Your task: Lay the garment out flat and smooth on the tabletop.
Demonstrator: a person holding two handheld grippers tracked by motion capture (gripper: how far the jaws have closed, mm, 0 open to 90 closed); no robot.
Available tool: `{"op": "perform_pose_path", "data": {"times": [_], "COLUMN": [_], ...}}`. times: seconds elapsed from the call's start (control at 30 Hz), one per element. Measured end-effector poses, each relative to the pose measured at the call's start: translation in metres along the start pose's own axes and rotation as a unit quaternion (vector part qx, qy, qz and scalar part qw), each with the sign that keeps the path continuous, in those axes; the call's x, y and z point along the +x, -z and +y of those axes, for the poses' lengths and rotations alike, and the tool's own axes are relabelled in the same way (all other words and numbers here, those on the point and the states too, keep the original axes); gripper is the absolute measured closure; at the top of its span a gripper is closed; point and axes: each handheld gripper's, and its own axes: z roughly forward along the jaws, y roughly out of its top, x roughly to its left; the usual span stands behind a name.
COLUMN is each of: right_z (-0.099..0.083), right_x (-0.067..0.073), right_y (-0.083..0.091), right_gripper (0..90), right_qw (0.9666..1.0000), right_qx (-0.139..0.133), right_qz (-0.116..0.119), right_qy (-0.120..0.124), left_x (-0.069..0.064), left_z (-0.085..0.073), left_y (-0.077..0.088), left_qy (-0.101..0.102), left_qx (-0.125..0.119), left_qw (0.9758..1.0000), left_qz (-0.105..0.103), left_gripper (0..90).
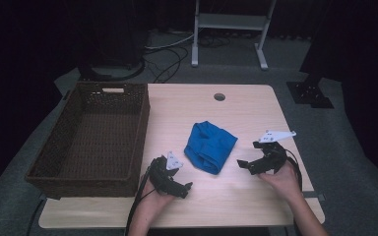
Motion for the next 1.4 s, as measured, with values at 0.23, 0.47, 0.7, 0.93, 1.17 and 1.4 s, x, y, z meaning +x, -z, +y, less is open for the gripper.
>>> {"op": "perform_pose_path", "data": {"times": [0.23,0.47,0.7,0.93,1.17,1.4], "right_z": [0.008,0.012,0.017,0.025,0.034,0.040], "right_x": [0.002,0.003,0.004,0.005,0.005,0.005], "right_y": [-0.005,-0.011,-0.014,-0.016,-0.018,-0.022], "right_gripper": [0.0,0.0,0.0,0.0,0.0,0.0], "right_qw": [1.0000,0.9999,0.9998,0.9997,0.9995,0.9994], "right_qx": [-0.003,-0.004,-0.008,-0.014,-0.019,-0.020], "right_qz": [0.005,0.011,0.014,0.016,0.015,0.018], "right_qy": [0.006,0.009,0.010,0.014,0.019,0.024], "left_x": [0.000,0.000,0.000,0.000,0.000,0.000], "left_z": [0.002,0.001,0.001,-0.001,-0.001,-0.001], "left_y": [-0.002,-0.001,-0.001,0.001,0.001,0.001], "left_qy": [0.014,0.011,0.014,0.013,0.012,0.015], "left_qx": [0.000,0.000,0.000,0.001,0.000,0.000], "left_qw": [0.9998,0.9999,0.9998,0.9998,0.9998,0.9998], "left_qz": [0.013,0.011,0.015,0.014,0.014,0.016], "left_gripper": [0.0,0.0,0.0,0.0,0.0,0.0]}}
